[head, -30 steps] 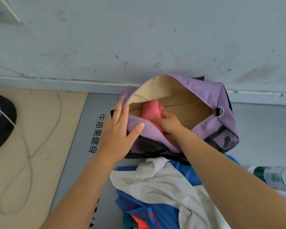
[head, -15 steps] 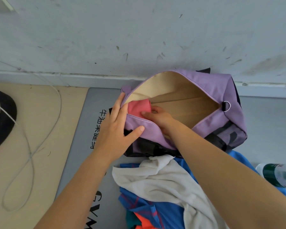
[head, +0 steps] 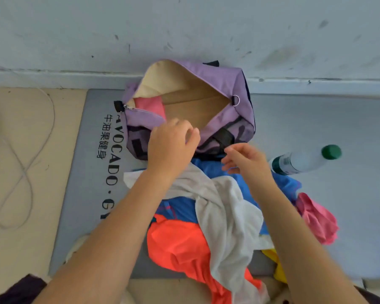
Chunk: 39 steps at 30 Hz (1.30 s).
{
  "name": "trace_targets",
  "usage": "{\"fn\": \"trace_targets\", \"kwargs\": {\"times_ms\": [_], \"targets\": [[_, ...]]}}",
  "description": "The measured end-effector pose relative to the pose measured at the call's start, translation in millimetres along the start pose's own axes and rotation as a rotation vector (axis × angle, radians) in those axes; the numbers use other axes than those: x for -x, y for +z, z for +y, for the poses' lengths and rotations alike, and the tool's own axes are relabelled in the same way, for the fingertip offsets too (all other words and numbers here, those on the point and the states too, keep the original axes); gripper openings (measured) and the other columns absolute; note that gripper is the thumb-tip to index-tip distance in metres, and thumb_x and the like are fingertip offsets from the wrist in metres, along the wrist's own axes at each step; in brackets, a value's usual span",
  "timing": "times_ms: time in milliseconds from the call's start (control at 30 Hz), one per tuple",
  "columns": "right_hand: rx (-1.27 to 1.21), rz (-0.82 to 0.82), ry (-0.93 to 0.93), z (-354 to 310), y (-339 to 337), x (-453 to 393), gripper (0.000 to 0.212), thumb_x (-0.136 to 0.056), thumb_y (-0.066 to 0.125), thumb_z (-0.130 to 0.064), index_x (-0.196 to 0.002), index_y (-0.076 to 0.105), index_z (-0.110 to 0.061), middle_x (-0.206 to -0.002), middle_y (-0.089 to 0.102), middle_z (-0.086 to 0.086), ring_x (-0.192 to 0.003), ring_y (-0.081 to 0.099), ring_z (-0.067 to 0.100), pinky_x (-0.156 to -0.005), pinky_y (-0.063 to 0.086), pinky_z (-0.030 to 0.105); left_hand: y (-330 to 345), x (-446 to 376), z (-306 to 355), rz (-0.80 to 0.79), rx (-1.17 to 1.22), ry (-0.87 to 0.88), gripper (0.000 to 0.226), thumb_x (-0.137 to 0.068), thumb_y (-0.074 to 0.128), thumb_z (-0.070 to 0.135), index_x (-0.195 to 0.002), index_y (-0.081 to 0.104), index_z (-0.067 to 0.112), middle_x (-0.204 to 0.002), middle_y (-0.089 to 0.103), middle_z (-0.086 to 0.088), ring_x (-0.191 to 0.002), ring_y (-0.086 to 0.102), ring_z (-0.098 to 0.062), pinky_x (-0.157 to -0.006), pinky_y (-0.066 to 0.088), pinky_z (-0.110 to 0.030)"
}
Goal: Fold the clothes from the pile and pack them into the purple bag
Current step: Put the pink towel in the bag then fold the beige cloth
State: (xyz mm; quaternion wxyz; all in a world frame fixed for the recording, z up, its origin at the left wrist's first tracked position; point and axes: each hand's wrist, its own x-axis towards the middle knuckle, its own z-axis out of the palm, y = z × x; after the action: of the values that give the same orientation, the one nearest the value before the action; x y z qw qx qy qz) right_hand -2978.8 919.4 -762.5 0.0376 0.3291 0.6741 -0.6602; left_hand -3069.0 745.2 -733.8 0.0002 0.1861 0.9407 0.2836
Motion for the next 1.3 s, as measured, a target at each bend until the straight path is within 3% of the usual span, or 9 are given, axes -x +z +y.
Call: {"fn": "trace_targets", "kwargs": {"times_ms": [167, 300, 400, 600, 800, 900, 1000, 1200, 1300], "targets": [[0.483, 0.404, 0.095, 89.6, -72.4, 56.6, 0.01, -0.084, 0.06, -0.014, -0.092, 0.062, -0.009, -0.089, 0.063, 0.009, -0.084, 0.058, 0.026, -0.069, 0.044, 0.031, 68.7, 84.2, 22.6, -0.562, 0.022, -0.143, 0.032, -0.092, 0.055, 0.035, -0.119, 0.065, 0.021, -0.126, 0.057, -0.004, -0.12, 0.047, -0.027, -0.098, 0.043, -0.04], [0.789, 0.678, 0.175, 136.1, -126.4, 86.6, 0.065, -0.083, 0.072, -0.03, -0.137, 0.045, -0.008, -0.136, 0.046, 0.022, -0.125, 0.042, 0.041, -0.098, 0.038, 0.049, 110.9, 142.8, 18.1, -0.715, -0.082, -0.179, 0.057, -0.092, 0.049, 0.055, -0.144, 0.042, 0.032, -0.161, 0.015, 0.006, -0.148, 0.007, -0.019, -0.114, 0.022, -0.049], [0.519, 0.499, 0.278, 148.5, -152.8, 87.8, 0.071, -0.084, 0.074, -0.03, -0.142, 0.041, -0.006, -0.137, 0.051, 0.019, -0.124, 0.049, 0.034, -0.1, 0.042, 0.039, 122.2, 152.1, 20.7, -0.723, -0.074, -0.217, 0.064, -0.092, 0.039, 0.066, -0.147, 0.036, 0.035, -0.164, 0.006, 0.007, -0.151, -0.003, -0.019, -0.116, 0.015, -0.052], [0.15, 0.281, 0.203, 100.0, -137.9, 84.4, 0.03, -0.088, 0.069, -0.025, -0.077, 0.067, 0.002, -0.051, 0.058, -0.003, -0.041, 0.05, 0.005, -0.044, 0.042, 0.019, 100.1, 136.5, 53.9, -0.692, 0.047, -0.235, 0.057, -0.09, 0.045, 0.065, -0.136, 0.052, 0.032, -0.153, 0.038, 0.0, -0.14, 0.033, -0.022, -0.113, 0.03, -0.044], [-0.465, -0.32, 0.035, -9.8, -109.7, 107.1, 0.017, -0.089, 0.066, -0.018, -0.076, 0.066, -0.007, -0.071, 0.049, 0.007, -0.059, 0.047, 0.012, -0.057, 0.043, 0.021, 32.7, 118.5, 129.6, -0.683, 0.614, -0.243, 0.047, -0.088, 0.051, 0.067, -0.123, 0.061, 0.037, -0.128, 0.059, 0.018, -0.121, 0.052, -0.003, -0.098, 0.042, -0.027], [-0.409, -0.428, -0.082, -57.5, -104.2, 134.4, 0.014, -0.093, 0.06, -0.017, -0.081, 0.063, -0.012, -0.064, 0.053, 0.004, -0.05, 0.049, 0.011, -0.045, 0.042, 0.022, -16.4, 115.3, 155.0, -0.566, 0.759, -0.225, 0.034, -0.086, 0.057, 0.064, -0.093, 0.068, 0.033, -0.094, 0.068, 0.025, -0.094, 0.059, 0.008, -0.084, 0.045, -0.028], [-0.368, -0.483, -0.163, -102.8, -102.9, 168.5, 0.005, -0.094, 0.056, -0.008, -0.091, 0.059, -0.011, -0.079, 0.061, 0.006, -0.064, 0.058, 0.016, -0.056, 0.049, 0.025, -70.1, 119.1, 172.9, -0.523, 0.888, -0.205, 0.05, -0.081, 0.065, 0.053, -0.09, 0.063, 0.005, -0.085, 0.064, -0.001, -0.084, 0.06, -0.015, -0.089, 0.05, -0.043], [-0.218, -0.615, -0.295, -170.8, -98.9, 237.3, 0.017, -0.087, 0.061, -0.005, -0.103, 0.059, -0.013, -0.098, 0.06, 0.019, -0.087, 0.054, 0.03, -0.076, 0.039, 0.042, -167.8, 131.5, 192.0, -0.492, 0.965, -0.073, 0.047, -0.085, 0.073, 0.023, -0.127, 0.054, 0.027, -0.073, 0.059, -0.011, -0.049, 0.058, -0.019, -0.053, 0.05, -0.027], [-0.112, -0.665, -0.373, -196.5, -105.8, 264.8, 0.021, -0.086, 0.065, -0.003, -0.102, 0.059, -0.014, -0.099, 0.056, 0.02, -0.083, 0.055, 0.027, -0.072, 0.041, 0.037, -211.5, 139.3, 195.9, -0.509, 0.878, 0.053, 0.022, -0.078, 0.074, 0.029, -0.1, 0.072, 0.022, -0.074, 0.061, -0.013, -0.054, 0.059, -0.015, -0.055, 0.052, -0.026]]}}
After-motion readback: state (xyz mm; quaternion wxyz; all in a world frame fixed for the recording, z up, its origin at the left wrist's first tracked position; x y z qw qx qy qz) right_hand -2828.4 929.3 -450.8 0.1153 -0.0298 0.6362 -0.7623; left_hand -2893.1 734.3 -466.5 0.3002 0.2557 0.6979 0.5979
